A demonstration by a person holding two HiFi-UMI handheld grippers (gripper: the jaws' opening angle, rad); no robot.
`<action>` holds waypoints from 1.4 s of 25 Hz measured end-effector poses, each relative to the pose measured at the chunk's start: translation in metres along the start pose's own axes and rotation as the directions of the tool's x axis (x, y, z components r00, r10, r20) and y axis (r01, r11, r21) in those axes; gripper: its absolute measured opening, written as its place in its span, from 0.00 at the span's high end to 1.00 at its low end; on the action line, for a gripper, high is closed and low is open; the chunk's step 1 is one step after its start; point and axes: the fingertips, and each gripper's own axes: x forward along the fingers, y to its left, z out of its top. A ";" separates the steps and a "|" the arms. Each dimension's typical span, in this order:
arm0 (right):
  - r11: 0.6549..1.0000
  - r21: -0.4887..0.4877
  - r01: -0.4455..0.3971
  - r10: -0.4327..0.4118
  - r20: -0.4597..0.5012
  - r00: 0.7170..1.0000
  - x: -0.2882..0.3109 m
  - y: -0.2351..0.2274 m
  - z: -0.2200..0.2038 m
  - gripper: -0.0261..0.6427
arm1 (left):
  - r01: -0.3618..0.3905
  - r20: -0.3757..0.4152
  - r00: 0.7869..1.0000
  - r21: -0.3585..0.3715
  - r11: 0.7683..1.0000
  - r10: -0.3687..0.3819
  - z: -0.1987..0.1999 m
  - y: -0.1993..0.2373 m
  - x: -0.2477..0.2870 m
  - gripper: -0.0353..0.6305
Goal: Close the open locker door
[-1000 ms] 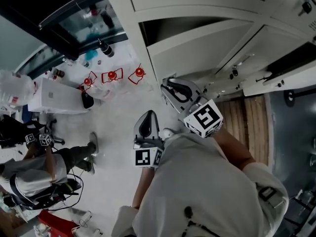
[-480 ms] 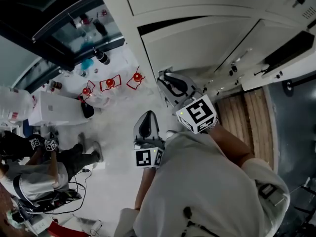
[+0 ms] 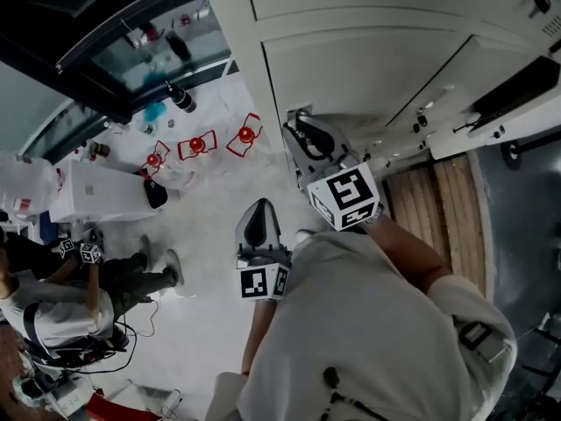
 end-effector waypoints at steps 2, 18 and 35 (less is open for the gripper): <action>1.000 -0.001 0.013 -0.013 0.003 1.000 0.002 -0.001 0.000 0.86 | -0.006 -0.004 1.000 -0.002 1.000 0.006 -0.001 0.004 -0.002 0.94; 0.998 -0.011 0.063 -0.063 0.017 0.998 0.011 -0.005 0.001 0.86 | -0.034 -0.008 0.999 -0.021 0.999 0.034 -0.006 0.016 -0.011 0.94; 0.998 -0.017 0.060 -0.059 0.019 0.998 0.004 -0.006 -0.002 0.78 | -0.053 -0.009 0.999 -0.018 0.998 0.053 -0.008 0.013 -0.015 0.94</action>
